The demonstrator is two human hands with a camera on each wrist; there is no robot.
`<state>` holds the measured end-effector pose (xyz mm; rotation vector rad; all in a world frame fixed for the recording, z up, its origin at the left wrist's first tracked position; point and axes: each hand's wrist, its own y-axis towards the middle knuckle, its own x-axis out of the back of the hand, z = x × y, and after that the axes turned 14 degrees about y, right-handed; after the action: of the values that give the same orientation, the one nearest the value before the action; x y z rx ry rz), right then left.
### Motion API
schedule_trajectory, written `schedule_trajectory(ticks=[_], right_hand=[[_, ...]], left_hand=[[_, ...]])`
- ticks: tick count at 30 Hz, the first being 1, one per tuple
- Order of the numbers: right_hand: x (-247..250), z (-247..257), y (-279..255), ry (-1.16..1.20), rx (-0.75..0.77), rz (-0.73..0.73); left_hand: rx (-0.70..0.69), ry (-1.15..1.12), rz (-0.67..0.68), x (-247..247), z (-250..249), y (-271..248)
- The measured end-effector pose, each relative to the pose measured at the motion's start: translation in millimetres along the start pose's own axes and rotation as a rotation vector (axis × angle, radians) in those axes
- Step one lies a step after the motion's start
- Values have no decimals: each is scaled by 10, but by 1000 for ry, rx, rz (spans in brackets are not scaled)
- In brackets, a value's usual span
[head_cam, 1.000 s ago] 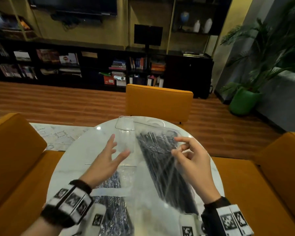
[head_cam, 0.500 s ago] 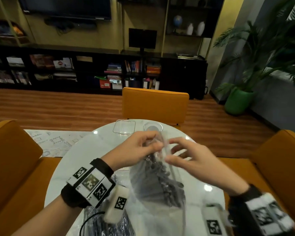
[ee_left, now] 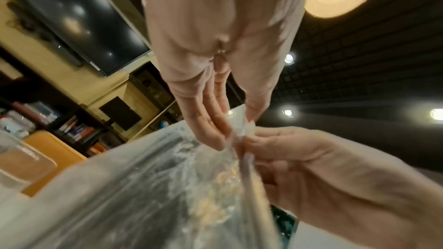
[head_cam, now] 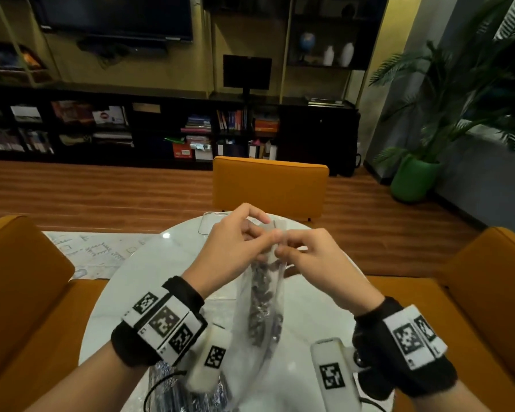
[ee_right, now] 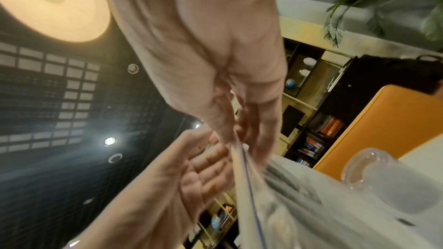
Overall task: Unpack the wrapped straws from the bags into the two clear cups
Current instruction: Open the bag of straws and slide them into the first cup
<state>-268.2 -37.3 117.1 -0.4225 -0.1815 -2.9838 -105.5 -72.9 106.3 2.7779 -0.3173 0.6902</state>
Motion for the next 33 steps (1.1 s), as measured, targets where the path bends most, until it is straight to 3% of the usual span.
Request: schedule_trajectory(ticks=[4,9,15,22,28,31,33], right_hand=[[-50,-93,54,41,72,-260],[-33,-121,6,206,-22,-122],[-67,-160,16,104,40,-345],[-147,-175,32,46,56,-424],[-227,-147,40,-208,159,-505],[-104,-148,79,-66,77,-504],[-27,-165,95,129,18,-456]], left_hand=[[24,-56,15,-26,-81,13],[53,-16,-20,-18,-39,88],[63,1,4,-136,-14,112],[-102,268,-53,-179,-33,114],[-350,762,-118,-273,-34,109],[-393,865,-129,-235,-57,22],[-260,794,-85,-264,-22,-45]])
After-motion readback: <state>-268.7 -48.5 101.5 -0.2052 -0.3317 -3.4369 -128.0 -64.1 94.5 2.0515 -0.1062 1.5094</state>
